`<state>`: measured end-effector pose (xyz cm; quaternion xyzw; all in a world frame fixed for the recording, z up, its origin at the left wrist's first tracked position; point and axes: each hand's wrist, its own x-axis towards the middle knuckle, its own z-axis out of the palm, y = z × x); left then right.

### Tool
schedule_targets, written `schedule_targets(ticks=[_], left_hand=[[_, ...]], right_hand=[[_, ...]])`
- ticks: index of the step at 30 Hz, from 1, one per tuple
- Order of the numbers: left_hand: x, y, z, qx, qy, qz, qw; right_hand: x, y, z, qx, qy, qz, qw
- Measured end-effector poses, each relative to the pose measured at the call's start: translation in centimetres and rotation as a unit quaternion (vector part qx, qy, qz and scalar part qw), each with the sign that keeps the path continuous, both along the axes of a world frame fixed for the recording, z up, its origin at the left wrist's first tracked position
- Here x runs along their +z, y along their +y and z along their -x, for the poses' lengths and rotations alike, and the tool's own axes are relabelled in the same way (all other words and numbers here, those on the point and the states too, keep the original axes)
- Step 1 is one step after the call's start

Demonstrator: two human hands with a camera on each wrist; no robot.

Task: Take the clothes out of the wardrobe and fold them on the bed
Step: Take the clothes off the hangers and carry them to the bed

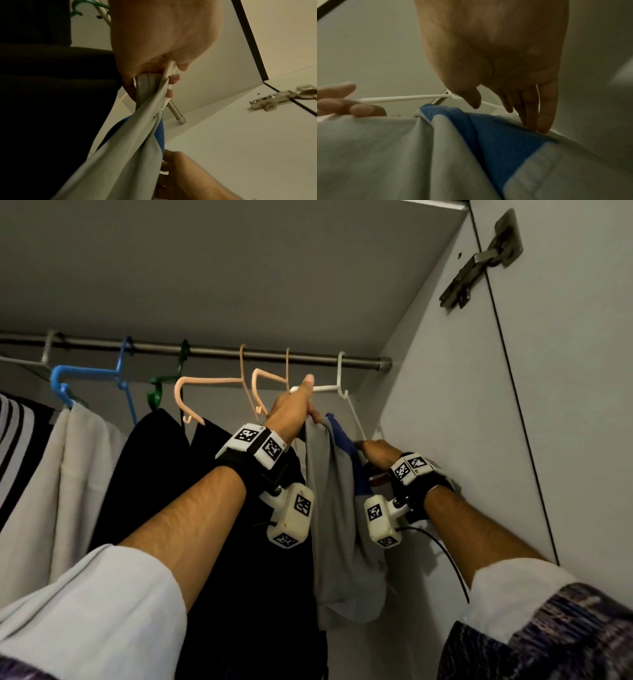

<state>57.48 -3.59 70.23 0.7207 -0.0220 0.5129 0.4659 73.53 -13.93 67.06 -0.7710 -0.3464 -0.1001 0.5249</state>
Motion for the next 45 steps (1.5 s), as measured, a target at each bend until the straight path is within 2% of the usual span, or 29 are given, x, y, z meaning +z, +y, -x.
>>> schedule_targets(ticks=[4, 7, 12, 15, 19, 22, 26, 30, 36, 40, 45], left_hand=[[0.2, 1.2, 0.5, -0.014, -0.029, 0.013, 0.999], [-0.1, 1.6, 0.7, -0.001, -0.039, 0.024, 0.999], [-0.3, 1.5, 0.6, -0.003, -0.034, 0.028, 0.999], [-0.4, 1.5, 0.4, 0.002, -0.036, 0.036, 0.999], [-0.5, 1.8, 0.1, -0.002, -0.043, 0.048, 0.998], [-0.5, 2.1, -0.1, -0.015, -0.056, 0.053, 0.997], [-0.7, 3.0, -0.5, -0.036, -0.059, 0.050, 0.996], [-0.5, 3.7, -0.8, -0.045, -0.062, 0.037, 0.996], [-1.2, 4.3, -3.0, 0.002, -0.081, 0.021, 0.996], [-1.6, 4.3, -2.9, 0.017, -0.087, -0.004, 0.996], [-1.4, 4.6, -2.8, 0.020, -0.100, -0.009, 0.995]], right_hand=[[-0.5, 1.7, -2.0, 0.024, 0.015, -0.002, 1.000], [-1.3, 1.3, -1.1, 0.014, 0.024, -0.027, 0.999], [-2.3, 1.8, -4.2, 0.046, 0.115, -0.093, 0.988], [-1.6, 2.9, -8.1, 0.020, 0.098, -0.125, 0.987], [-0.9, 1.4, -4.2, -0.014, 0.069, -0.129, 0.989], [0.2, 1.3, -5.0, -0.033, 0.050, -0.124, 0.990], [1.9, 2.8, -8.9, -0.028, 0.040, -0.135, 0.990], [2.0, 2.1, -6.0, -0.046, 0.028, -0.159, 0.986], [3.4, 1.7, -5.5, 0.039, 0.043, -0.230, 0.972], [3.7, 0.6, -5.8, 0.114, 0.122, -0.308, 0.937], [3.3, 0.0, -3.0, 0.151, 0.119, -0.358, 0.913]])
